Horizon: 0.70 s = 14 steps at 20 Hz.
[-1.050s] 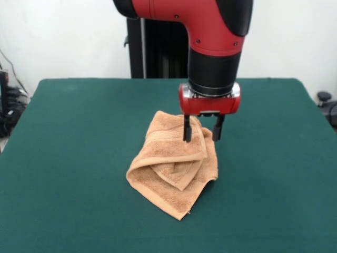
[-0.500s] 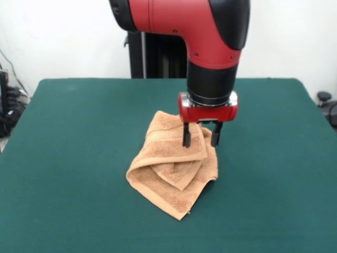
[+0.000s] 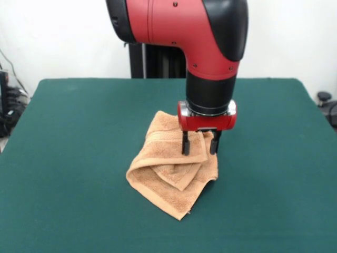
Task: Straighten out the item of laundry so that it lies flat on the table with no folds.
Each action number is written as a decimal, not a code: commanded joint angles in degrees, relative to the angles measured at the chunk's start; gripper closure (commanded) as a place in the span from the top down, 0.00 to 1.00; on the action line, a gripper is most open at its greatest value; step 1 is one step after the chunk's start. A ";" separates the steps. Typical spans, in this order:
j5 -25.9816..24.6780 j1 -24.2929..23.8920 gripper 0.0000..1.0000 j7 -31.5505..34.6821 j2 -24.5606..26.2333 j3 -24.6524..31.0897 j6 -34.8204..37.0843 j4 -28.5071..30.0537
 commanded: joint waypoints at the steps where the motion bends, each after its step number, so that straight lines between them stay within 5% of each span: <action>1: -1.55 1.04 1.00 2.49 1.16 5.50 0.38 -3.14; 14: -2.47 1.81 1.00 2.25 1.16 4.55 1.29 -3.51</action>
